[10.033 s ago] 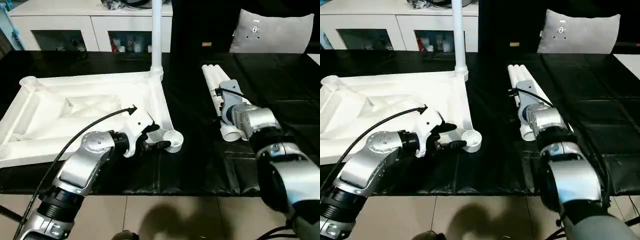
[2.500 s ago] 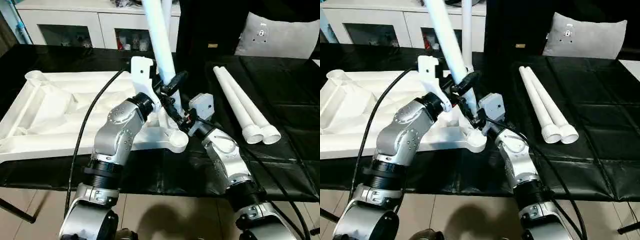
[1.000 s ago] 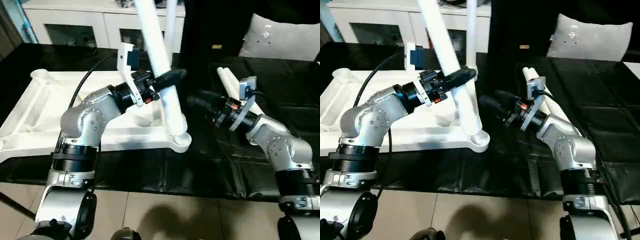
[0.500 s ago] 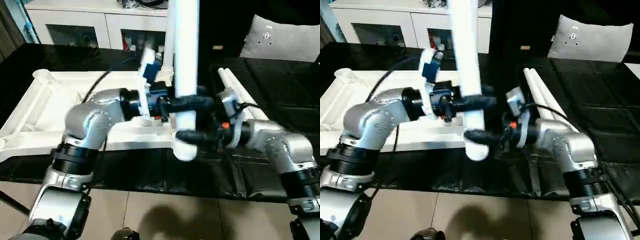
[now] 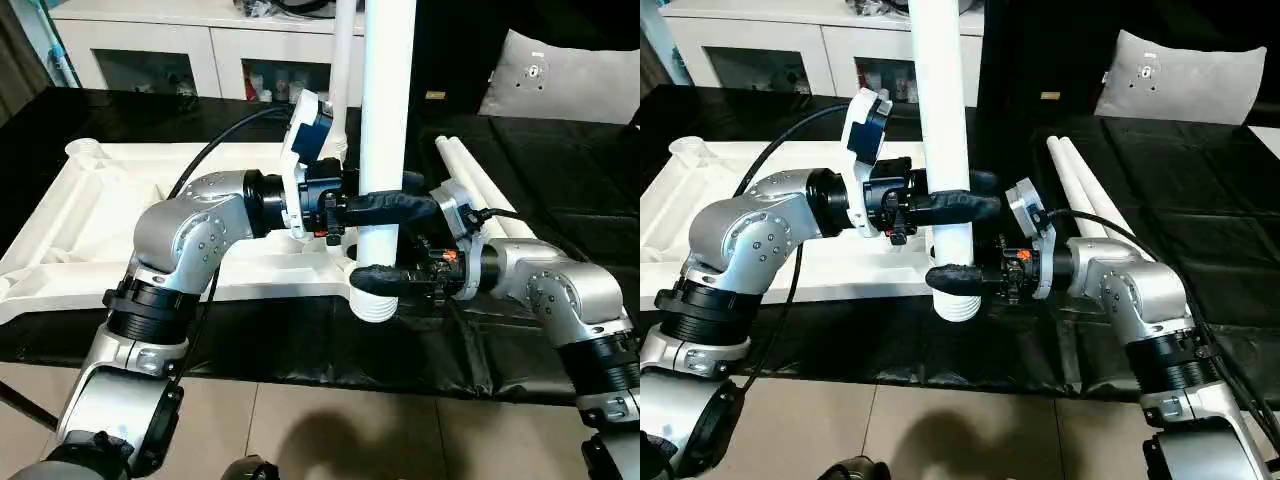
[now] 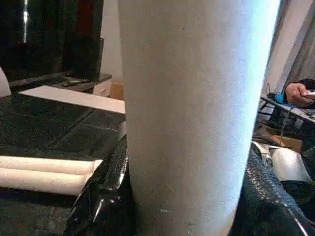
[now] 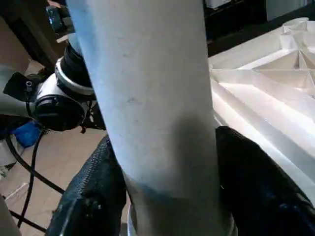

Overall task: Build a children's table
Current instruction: Pick table leg

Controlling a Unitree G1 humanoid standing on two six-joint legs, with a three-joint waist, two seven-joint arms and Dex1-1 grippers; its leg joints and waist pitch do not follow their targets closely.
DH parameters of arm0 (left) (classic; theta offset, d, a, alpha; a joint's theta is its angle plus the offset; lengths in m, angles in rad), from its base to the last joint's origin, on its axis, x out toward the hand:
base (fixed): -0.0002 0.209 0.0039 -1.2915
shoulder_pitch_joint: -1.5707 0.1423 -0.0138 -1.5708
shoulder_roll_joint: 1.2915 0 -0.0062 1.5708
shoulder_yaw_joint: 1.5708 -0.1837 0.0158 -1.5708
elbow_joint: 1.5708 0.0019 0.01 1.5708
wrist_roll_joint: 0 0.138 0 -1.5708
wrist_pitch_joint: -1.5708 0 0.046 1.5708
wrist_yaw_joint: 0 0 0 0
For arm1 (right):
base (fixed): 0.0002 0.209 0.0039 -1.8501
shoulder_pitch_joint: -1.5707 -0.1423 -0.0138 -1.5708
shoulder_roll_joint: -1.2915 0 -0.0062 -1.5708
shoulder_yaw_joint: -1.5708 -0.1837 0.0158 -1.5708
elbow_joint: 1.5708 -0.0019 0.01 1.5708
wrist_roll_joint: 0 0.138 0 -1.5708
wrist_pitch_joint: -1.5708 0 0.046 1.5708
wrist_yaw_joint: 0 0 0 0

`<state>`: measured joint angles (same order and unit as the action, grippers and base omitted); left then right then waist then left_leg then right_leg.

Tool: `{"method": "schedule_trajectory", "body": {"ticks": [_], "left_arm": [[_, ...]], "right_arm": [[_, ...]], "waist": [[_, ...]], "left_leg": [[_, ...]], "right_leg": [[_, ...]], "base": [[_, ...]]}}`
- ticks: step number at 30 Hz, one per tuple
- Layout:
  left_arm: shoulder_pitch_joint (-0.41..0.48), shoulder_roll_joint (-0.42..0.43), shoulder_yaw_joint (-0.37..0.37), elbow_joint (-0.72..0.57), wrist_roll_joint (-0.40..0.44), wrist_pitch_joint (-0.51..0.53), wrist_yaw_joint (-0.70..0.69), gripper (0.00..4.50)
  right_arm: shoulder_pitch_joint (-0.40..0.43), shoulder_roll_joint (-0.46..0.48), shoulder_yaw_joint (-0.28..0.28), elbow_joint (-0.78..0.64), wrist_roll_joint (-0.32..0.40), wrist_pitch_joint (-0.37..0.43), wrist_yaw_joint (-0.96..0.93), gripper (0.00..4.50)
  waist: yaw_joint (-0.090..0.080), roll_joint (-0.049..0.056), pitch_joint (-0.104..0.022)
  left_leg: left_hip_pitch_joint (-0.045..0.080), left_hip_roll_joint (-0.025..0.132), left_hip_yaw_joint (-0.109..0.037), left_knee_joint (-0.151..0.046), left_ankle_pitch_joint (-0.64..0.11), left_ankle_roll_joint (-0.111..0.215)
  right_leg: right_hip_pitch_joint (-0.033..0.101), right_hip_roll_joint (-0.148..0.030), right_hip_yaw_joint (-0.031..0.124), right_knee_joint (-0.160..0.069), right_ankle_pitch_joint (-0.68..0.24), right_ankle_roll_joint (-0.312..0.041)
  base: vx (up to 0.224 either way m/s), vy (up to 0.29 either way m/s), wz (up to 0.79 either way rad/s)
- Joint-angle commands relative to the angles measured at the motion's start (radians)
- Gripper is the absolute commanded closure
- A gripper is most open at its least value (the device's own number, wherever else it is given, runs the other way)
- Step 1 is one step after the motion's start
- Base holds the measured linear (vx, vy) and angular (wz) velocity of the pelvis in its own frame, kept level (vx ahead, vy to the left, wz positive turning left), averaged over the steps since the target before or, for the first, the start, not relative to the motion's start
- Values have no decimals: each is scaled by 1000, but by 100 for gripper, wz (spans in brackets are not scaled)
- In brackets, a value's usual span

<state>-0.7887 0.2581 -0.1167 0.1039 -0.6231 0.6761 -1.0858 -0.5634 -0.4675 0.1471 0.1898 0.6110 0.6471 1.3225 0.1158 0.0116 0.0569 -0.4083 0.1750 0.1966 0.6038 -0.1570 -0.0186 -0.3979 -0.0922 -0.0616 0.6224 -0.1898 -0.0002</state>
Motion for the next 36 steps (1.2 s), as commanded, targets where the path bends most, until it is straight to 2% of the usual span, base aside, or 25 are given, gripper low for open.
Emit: {"method": "schedule_trajectory", "body": {"ticks": [1, 8, 9, 11, 12, 17, 18, 20, 22, 27, 28, 29, 31, 33, 36], "left_arm": [[-7, 1, -23, -23, 18, -27, -12, 262], [3, -1, -29, -19, 31, -37, -5, 262], [4, -1, -29, -20, 34, -37, -3, 262], [5, 0, -30, -22, 37, -35, 1, 262], [4, 0, -29, -21, 39, -31, 9, 262], [11, 3, -21, -27, 32, -11, 23, 262], [12, 3, -21, -28, 32, -10, 23, 227], [17, 5, -22, -32, 33, -8, 25, 192], [21, 6, -21, -35, 35, -6, 32, 189], [31, 8, -18, -39, 33, -7, 44, 149], [36, 9, -15, -40, 30, -6, 47, 145], [44, 9, -12, -41, 28, -4, 53, 136], [50, 11, -11, -43, 30, -2, 58, 111], [64, 12, -12, -47, 53, -12, 73, 101], [77, 13, -16, -49, 77, -27, 97, 68]], "right_arm": [[-7, -3, 0, -13, 3, 26, 2, 210], [2, -1, 2, -23, 4, 29, -4, 232], [4, 0, 2, -26, 3, 30, -6, 237], [8, 2, 4, -30, 0, 30, -9, 238], [10, 3, 4, -30, -3, 29, -10, 239], [11, 14, 3, -32, -14, 27, -23, 242], [11, 14, 3, -32, -14, 26, -24, 243], [15, 19, 2, -33, -18, 22, -32, 244], [21, 24, 0, -37, -18, 21, -42, 244], [34, 47, -14, -36, -35, -7, -93, 255], [37, 57, -20, -32, -44, -20, -114, 255], [43, 70, -26, -30, -58, -47, -139, 255], [47, 83, -35, -27, -67, -65, -167, 255], [49, 110, -49, -13, -95, -113, -224, 255], [54, 131, -53, -9, -112, -143, -261, 255]], "waist": [[3, -12, -76], [2, -12, -75], [1, -16, -76], [1, -13, -76], [1, -18, -76], [2, -15, -75], [2, -15, -76], [1, -17, -75], [0, -16, -75], [1, -15, -76], [2, -4, -76], [-1, -7, -76], [-2, -4, -76], [-3, -6, -76], [-5, -5, -74]], "left_leg": [[34, 54, -23, -65, -176, 14], [34, 53, -23, -66, -188, 6], [34, 53, -23, -66, -186, 7], [35, 54, -23, -65, -184, 8], [34, 53, -22, -65, -179, 11], [34, 53, -23, -65, -180, 10], [34, 52, -23, -64, -180, 10], [34, 53, -23, -65, -179, 11], [33, 52, -23, -65, -179, 13], [35, 53, -24, -66, -180, 4], [35, 53, -25, -66, -187, -3], [34, 52, -24, -67, -191, -5], [36, 52, -26, -69, -209, -19], [36, 52, -26, -70, -214, -20], [36, 54, -27, -73, -228, -28]], "right_leg": [[44, -59, 38, -67, -159, -241], [43, -60, 39, -69, -186, -229], [44, -59, 39, -69, -183, -229], [43, -59, 39, -68, -180, -230], [44, -59, 39, -68, -175, -230], [43, -60, 39, -69, -191, -225], [42, -60, 40, -69, -190, -224], [43, -59, 39, -69, -190, -224], [42, -59, 40, -69, -190, -221], [41, -59, 40, -69, -189, -219], [40, -61, 40, -68, -195, -219], [40, -58, 40, -70, -195, -217], [40, -59, 40, -70, -191, -215], [40, -59, 40, -70, -191, -215], [38, -59, 41, -72, -205, -207]], "base": [[0, 0, 0], [0, 0, 0], [0, 0, 0], [0, 0, 0], [0, 0, 0], [0, 0, 0], [0, 0, 0], [0, 0, 0], [0, 0, 0], [0, 0, 0], [0, 0, 0], [0, 0, 0], [0, 0, 0], [0, 0, 0], [0, 0, 0]]}}
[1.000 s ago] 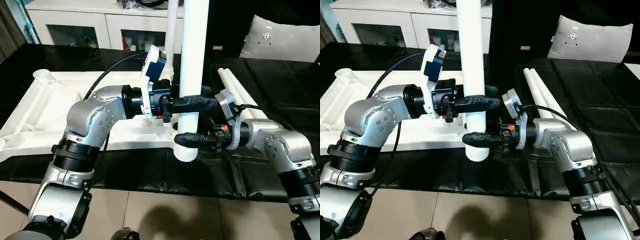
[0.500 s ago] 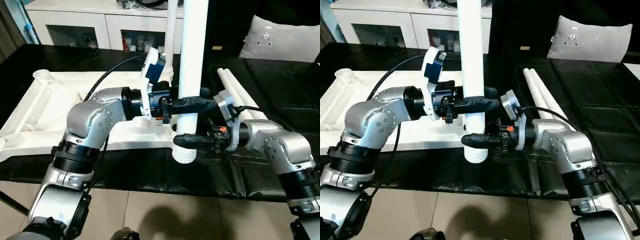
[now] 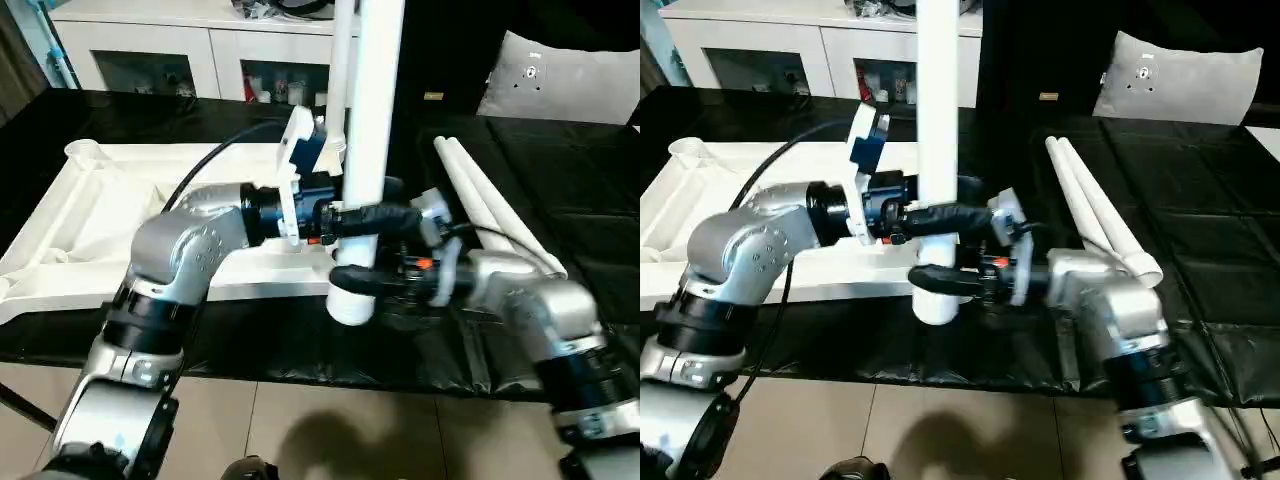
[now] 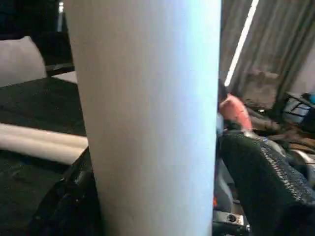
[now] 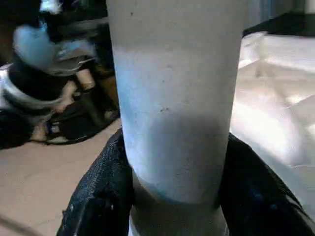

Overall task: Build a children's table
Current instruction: Pick table leg

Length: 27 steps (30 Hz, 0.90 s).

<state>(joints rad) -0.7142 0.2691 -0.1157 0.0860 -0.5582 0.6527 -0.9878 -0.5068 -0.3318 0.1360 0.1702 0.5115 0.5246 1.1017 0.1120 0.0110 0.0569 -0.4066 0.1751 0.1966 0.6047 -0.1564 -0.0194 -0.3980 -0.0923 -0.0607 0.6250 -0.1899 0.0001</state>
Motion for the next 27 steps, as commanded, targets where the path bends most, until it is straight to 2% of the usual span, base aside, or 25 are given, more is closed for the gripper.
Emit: {"method": "schedule_trajectory", "body": {"ticks": [1, 4, 5, 10, 12, 13, 15, 16, 18, 23, 26, 27], "left_arm": [[20, 3, -25, -34, 46, -38, 28, 58], [35, -11, -17, -40, 61, -61, 72, 47], [45, -27, -8, -45, 76, -92, 108, 47], [86, -97, 39, -52, 143, -188, 274, 45], [101, -119, 45, -51, 176, -226, 337, 60], [105, -130, 51, -50, 180, -229, 363, 75], [110, -147, 55, -47, 198, -244, 406, 75], [114, -151, 47, -45, 210, -254, 416, 78], [122, -162, 37, -43, 227, -266, 430, 81], [120, -197, 29, -14, 252, -285, 477, 81], [112, -185, 25, -1, 259, -284, 482, 81], [111, -183, 27, 0, 258, -281, 483, 81]], "right_arm": [[-1, 22, -46, 16, -26, -45, -89, 255], [2, 53, -46, 29, -50, -93, -138, 256], [-1, 78, -50, 43, -65, -121, -177, 256], [-6, 150, -70, 78, -113, -201, -305, 256], [-3, 167, -65, 86, -131, -227, -328, 256], [-3, 173, -67, 92, -135, -233, -342, 256], [-5, 179, -69, 101, -137, -241, -351, 256], [-6, 181, -69, 105, -140, -245, -354, 256], [-6, 184, -63, 109, -147, -255, -354, 257], [-4, 187, -49, 110, -163, -269, -344, 257], [-4, 187, -51, 110, -167, -272, -344, 257], [-3, 186, -51, 111, -167, -274, -345, 257]], "waist": [[-2, -4, -74], [-5, -3, -75], [-5, -1, -75], [-6, -2, -74], [-6, -3, -73], [-6, -3, -74], [-7, -5, -74], [-7, -8, -73], [-11, -8, -74], [-15, -6, -75], [-16, -5, -73], [-16, -2, -73]], "left_leg": [[36, 54, -28, -75, -233, -30], [35, 53, -28, -77, -245, -40], [36, 54, -28, -77, -249, -40], [34, 56, -29, -80, -248, -39], [34, 56, -29, -80, -251, -42], [35, 55, -28, -80, -258, -42], [34, 53, -28, -80, -263, -44], [32, 53, -30, -80, -262, -38], [31, 52, -29, -80, -252, -28], [30, 52, -28, -77, -233, -13], [31, 52, -29, -79, -246, -13], [32, 52, -29, -79, -255, -16]], "right_leg": [[39, -60, 40, -75, -213, -201], [38, -59, 40, -76, -215, -195], [36, -60, 41, -75, -209, -197], [36, -58, 41, -75, -188, -191], [37, -59, 42, -77, -192, -186], [37, -59, 42, -79, -204, -178], [38, -59, 42, -80, -214, -172], [40, -59, 42, -82, -216, -163], [39, -58, 42, -82, -215, -155], [39, -55, 42, -80, -178, -169], [38, -55, 42, -82, -190, -169], [37, -56, 42, -82, -201, -169]], "base": [[0, 0, 0], [0, 0, 0], [0, 0, 0], [0, 0, 0], [0, 0, 0], [0, 0, 0], [0, 0, 0], [0, 0, 0], [0, 0, 0], [0, 0, 0], [0, 0, 0], [0, 0, 0]]}}
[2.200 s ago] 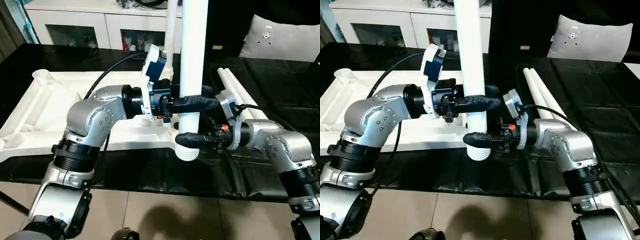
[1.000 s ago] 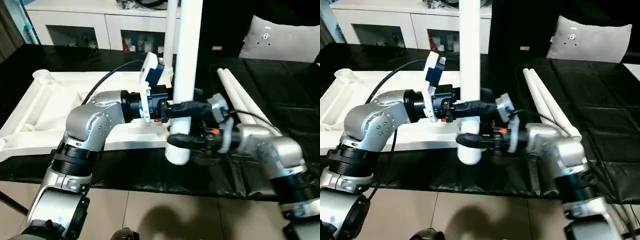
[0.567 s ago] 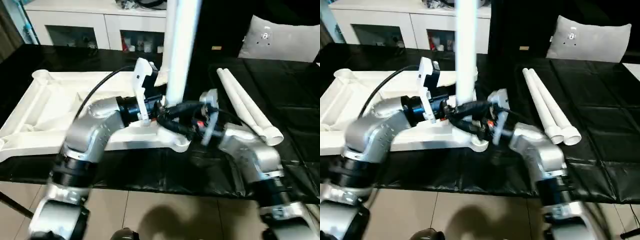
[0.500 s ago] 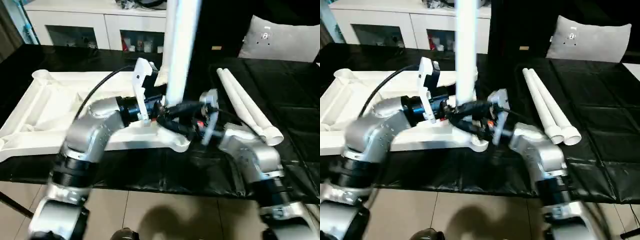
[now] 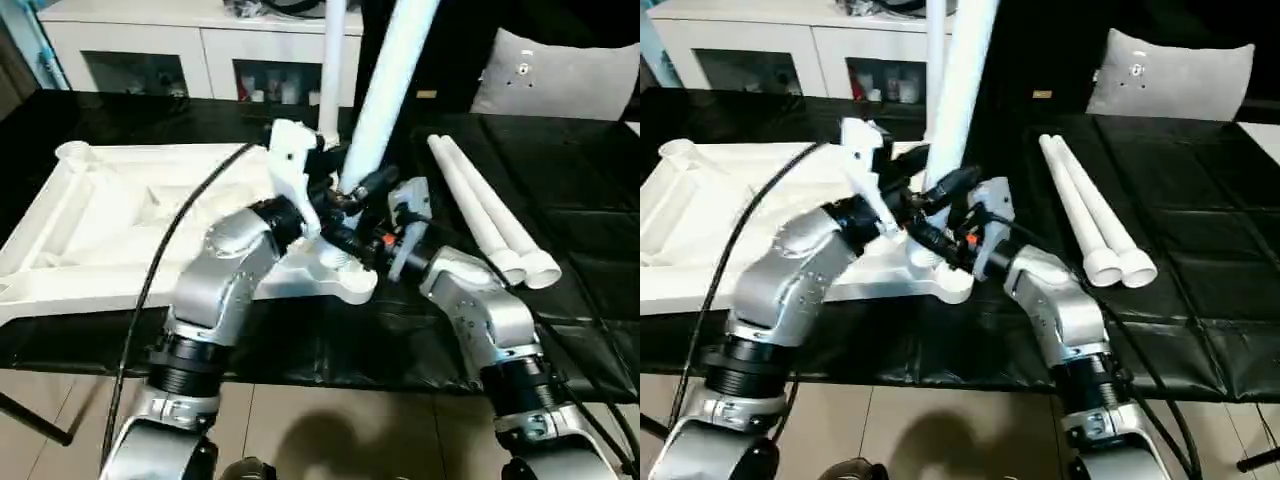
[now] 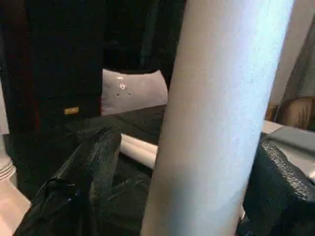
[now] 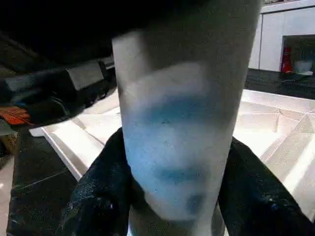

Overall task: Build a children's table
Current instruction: Pick table leg

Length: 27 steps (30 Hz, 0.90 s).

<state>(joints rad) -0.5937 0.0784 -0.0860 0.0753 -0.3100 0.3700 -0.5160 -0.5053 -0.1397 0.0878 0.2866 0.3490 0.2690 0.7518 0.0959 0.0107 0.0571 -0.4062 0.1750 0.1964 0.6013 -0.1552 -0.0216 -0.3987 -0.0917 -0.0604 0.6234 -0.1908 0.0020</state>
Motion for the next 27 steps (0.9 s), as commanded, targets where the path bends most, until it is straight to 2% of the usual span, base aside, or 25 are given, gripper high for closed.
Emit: {"method": "schedule_trajectory", "body": {"ticks": [1, 3, 11, 12, 14, 16, 18, 20, 22, 23, 24, 27], "left_arm": [[-10, 11, -4, 11, 15, 1, 11, 81], [-9, 12, -3, 11, 21, 1, 13, 81], [-4, 8, -15, 22, 43, -14, 24, 81], [-5, 12, -19, 27, 56, -22, 30, 110], [-7, 19, -25, 33, 73, -31, 35, 118], [-17, 37, -28, 59, 132, -50, 82, 121], [-21, 39, -23, 67, 144, -50, 101, 152], [-29, 47, -22, 77, 162, -58, 116, 158], [-34, 80, -56, 85, 213, -94, 101, 159], [-34, 80, -56, 85, 213, -94, 101, 168], [-35, 100, -75, 91, 242, -110, 97, 195], [-35, 107, -80, 94, 252, -116, 98, 193]], "right_arm": [[-4, -7, -4, -4, -5, -20, 3, 257], [-4, -7, -5, -2, -6, -23, 1, 257], [-6, -3, -6, 4, -17, -32, -2, 257], [-6, -3, -6, 5, -18, -32, -1, 257], [-5, -4, -4, 5, -19, -31, 0, 257], [-3, -5, -3, 4, -21, -31, 2, 257], [-3, -5, -2, 5, -22, -32, 3, 257], [-4, -5, -1, 7, -25, -33, 3, 257], [-6, -4, -4, 9, -29, -34, 3, 257], [-6, -4, -4, 9, -29, -34, 3, 257], [-7, -4, -5, 10, -30, -33, 4, 257], [-8, -4, -5, 11, -31, -33, 4, 257]], "waist": [[-1, -3, -72], [-2, 0, -72], [-6, -2, -73], [-6, -2, -73], [-5, -1, -72], [-6, -1, -72], [-7, -1, -72], [-7, -2, -73], [-5, -1, -74], [-6, -2, -73], [-5, -1, -74], [-6, -1, -74]], "left_leg": [[31, 53, -29, -77, -262, -17], [32, 53, -30, -78, -269, -21], [30, 52, -30, -77, -267, -17], [31, 53, -30, -77, -267, -16], [31, 54, -31, -78, -271, -17], [31, 54, -31, -79, -275, -19], [32, 53, -31, -78, -280, -22], [31, 53, -31, -77, -275, -22], [32, 53, -31, -77, -269, -21], [32, 54, -31, -79, -272, -18], [31, 54, -32, -78, -269, -19], [31, 54, -30, -77, -262, -19]], "right_leg": [[38, -56, 41, -81, -206, -171], [37, -55, 41, -81, -205, -172], [39, -56, 42, -81, -192, -176], [38, -56, 41, -81, -194, -175], [38, -57, 42, -82, -201, -173], [38, -56, 42, -82, -199, -169], [38, -57, 41, -82, -203, -168], [38, -57, 42, -82, -200, -171], [36, -56, 41, -81, -193, -169], [36, -55, 42, -82, -192, -168], [38, -57, 41, -80, -189, -167], [37, -57, 42, -78, -170, -176]], "base": [[0, 0, 0], [0, 0, 0], [0, 0, 0], [0, 0, 0], [0, 0, 0], [0, 0, 0], [0, 0, 0], [0, 0, 0], [0, 0, 0], [0, 0, 0], [0, 0, 0], [0, 0, 0]]}}
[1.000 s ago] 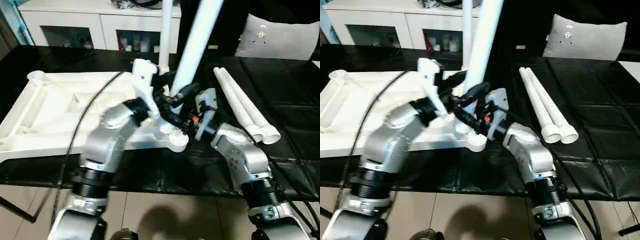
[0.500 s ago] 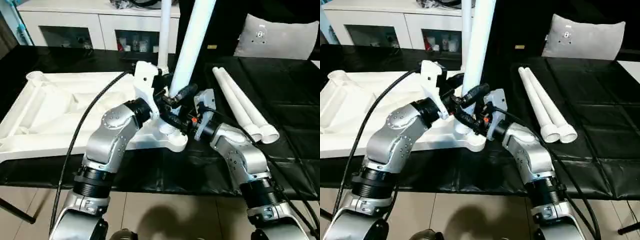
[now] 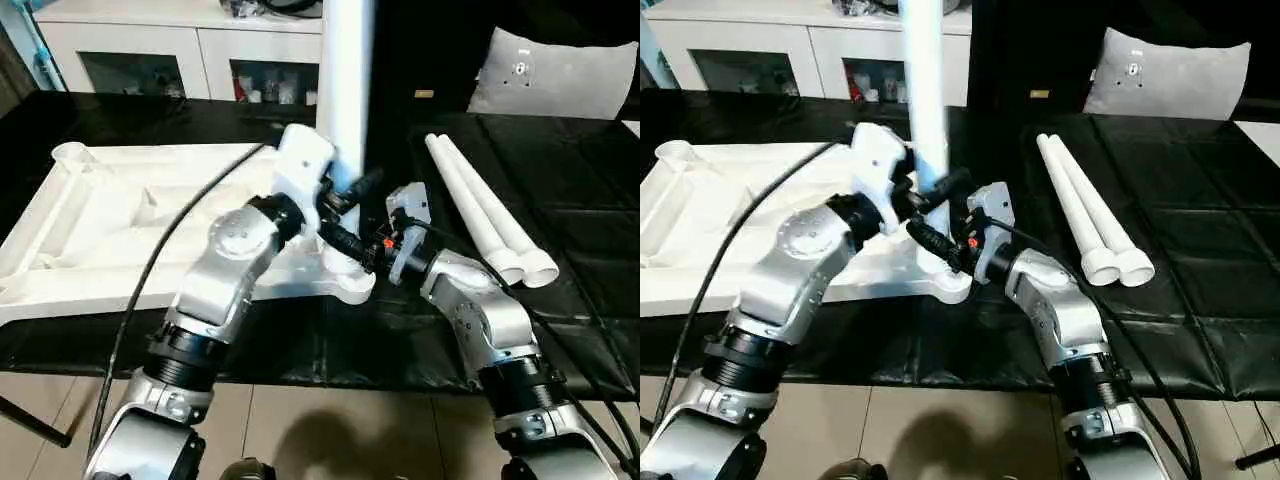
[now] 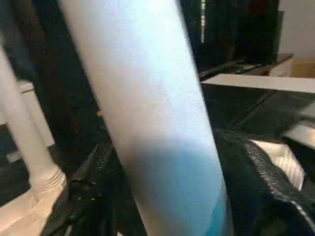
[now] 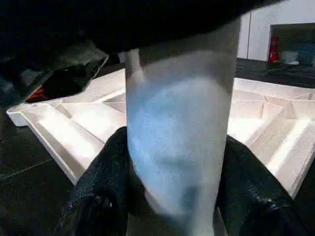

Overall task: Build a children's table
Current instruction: Pick table leg

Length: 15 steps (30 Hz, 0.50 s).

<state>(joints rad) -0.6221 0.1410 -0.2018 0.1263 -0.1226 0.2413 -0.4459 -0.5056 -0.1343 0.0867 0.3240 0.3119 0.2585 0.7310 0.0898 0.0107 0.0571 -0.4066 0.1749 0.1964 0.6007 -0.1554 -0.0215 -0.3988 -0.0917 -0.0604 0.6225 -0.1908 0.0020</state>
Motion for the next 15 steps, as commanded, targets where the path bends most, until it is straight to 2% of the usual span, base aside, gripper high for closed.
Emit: {"method": "schedule_trajectory", "body": {"ticks": [1, 3, 6, 9, 15], "left_arm": [[-6, 48, 34, 47, 70, 7, 29, 195], [-6, 46, 38, 49, 66, 5, 29, 204], [2, 16, 60, 34, 4, 19, 9, 213], [5, 7, 57, 31, -6, 17, 13, 218], [5, 54, -10, 43, 87, -54, 16, 226]], "right_arm": [[-8, -9, -4, -25, 5, -24, 25, 257], [-10, -9, -4, -22, 5, -24, 25, 257], [-11, -7, -3, -17, 2, -27, 24, 257], [-14, -7, -4, -12, 0, -30, 24, 257], [-17, -7, -6, -8, -6, -36, 16, 257]], "waist": [[0, -1, -74], [0, -3, -73], [0, -3, -73], [0, -4, -73], [0, -4, -73]], "left_leg": [[30, 54, -30, -77, -261, -19], [31, 54, -29, -77, -267, -20], [32, 54, -29, -77, -272, -21], [31, 53, -29, -77, -270, -19], [32, 55, -31, -79, -273, -16]], "right_leg": [[39, -57, 41, -76, -166, -178], [38, -58, 42, -78, -180, -180], [36, -58, 42, -79, -195, -182], [37, -58, 42, -78, -192, -183], [35, -57, 42, -81, -201, -168]], "base": [[0, 0, 0], [0, 0, 0], [0, 0, 0], [0, 0, 0], [0, 0, 0]]}}
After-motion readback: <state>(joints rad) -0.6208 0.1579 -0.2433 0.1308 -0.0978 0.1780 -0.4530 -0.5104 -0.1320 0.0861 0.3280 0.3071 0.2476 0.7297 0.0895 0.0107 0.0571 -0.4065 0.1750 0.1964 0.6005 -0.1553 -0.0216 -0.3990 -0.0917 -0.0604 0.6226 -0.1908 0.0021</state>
